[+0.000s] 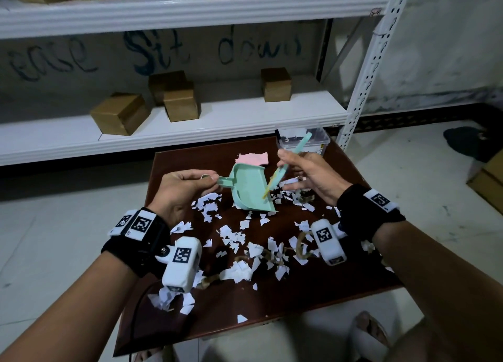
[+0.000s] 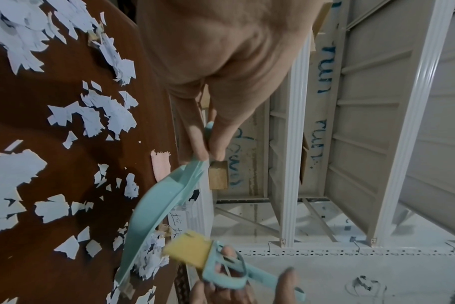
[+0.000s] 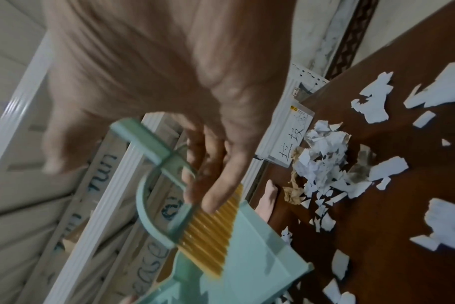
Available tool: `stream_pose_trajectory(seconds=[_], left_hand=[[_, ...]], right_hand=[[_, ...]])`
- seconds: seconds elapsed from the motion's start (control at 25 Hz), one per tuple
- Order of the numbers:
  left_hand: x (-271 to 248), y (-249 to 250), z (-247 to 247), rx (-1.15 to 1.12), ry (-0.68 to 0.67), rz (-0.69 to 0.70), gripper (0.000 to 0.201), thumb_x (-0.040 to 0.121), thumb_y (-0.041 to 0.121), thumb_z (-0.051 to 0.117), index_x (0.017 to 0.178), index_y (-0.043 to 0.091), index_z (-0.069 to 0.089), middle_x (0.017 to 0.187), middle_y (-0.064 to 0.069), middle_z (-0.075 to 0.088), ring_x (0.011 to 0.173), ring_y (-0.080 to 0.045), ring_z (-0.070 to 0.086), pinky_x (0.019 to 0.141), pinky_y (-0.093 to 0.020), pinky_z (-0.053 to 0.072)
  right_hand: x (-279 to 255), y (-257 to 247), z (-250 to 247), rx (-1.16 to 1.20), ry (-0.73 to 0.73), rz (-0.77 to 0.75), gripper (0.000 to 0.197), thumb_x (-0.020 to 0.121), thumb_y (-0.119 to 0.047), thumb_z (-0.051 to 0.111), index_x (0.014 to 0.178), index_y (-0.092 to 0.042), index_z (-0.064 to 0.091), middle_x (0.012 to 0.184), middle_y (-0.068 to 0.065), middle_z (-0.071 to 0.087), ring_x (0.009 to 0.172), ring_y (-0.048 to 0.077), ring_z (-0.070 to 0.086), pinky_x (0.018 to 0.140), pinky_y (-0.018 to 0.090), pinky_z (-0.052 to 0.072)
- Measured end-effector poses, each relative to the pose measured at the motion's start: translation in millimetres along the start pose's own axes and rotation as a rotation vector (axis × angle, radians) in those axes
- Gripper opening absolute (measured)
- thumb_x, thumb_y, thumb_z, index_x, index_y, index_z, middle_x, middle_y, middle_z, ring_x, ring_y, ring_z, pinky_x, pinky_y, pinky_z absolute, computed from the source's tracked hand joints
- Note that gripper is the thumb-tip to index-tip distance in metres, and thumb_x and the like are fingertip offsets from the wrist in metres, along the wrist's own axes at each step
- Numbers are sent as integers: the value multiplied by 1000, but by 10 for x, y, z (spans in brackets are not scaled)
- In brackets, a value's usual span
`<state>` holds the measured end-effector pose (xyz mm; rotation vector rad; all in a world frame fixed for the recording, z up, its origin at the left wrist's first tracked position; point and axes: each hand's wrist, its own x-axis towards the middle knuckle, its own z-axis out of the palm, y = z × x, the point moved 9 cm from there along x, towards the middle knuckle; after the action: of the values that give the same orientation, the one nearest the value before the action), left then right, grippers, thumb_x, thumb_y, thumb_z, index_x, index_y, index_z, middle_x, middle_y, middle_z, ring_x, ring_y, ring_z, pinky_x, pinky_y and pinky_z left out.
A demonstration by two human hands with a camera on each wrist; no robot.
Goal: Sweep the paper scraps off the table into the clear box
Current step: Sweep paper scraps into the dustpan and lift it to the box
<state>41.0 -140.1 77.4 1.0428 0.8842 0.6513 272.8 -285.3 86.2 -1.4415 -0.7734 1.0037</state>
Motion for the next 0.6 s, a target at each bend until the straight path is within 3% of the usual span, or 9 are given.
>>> stream_pose_trajectory(seconds=[0.08, 0.16, 0.24, 0.4, 0.48, 0.6], left_hand=[[-2, 5, 10, 7, -7, 8, 14, 79, -11, 72, 93, -11, 70, 81, -23, 75, 71, -25, 76, 78, -27, 59], [11, -10, 5, 14, -4, 10, 16, 78, -10, 72, 94, -11, 70, 81, -22, 74, 71, -25, 75, 77, -25, 60], [25, -52, 1, 20, 2, -6, 20, 74, -9, 74, 93, -12, 70, 80, -22, 74, 69, -25, 75, 75, -24, 61], [75, -170, -44, 43, 16, -71, 26, 68, -8, 74, 93, -13, 70, 86, -28, 73, 71, -31, 75, 77, -29, 60], [108, -209, -75, 64, 22, -93, 20, 74, -10, 72, 94, -14, 70, 90, -31, 72, 75, -34, 75, 77, -30, 60], [162, -290, -116, 87, 42, -130, 8, 80, -12, 69, 88, -13, 71, 93, -34, 71, 76, -38, 74, 77, -32, 60]], right_hand=[[3, 6, -190, -124, 192, -13, 43, 89, -44, 74, 92, -1, 72, 92, 11, 74, 87, 25, 75, 77, 38, 64], [18, 30, -351, -211, 276, -6, 31, 92, -26, 70, 87, 5, 72, 83, 12, 74, 75, 25, 72, 69, 35, 59], [16, 39, -517, -238, 318, 14, 22, 92, -12, 66, 92, 9, 72, 85, 18, 75, 67, 20, 71, 63, 32, 60], [-33, -13, -862, -246, 461, -3, 3, 95, -5, 64, 93, -7, 63, 92, 27, 75, 72, 27, 73, 78, 48, 63], [-28, -33, -1032, -244, 505, -21, 23, 88, 1, 70, 92, -16, 54, 88, 22, 75, 71, 30, 75, 79, 55, 63], [-53, -147, -1229, -489, 579, -72, 20, 85, -13, 81, 89, -18, 62, 80, 9, 78, 66, 25, 78, 73, 46, 65]])
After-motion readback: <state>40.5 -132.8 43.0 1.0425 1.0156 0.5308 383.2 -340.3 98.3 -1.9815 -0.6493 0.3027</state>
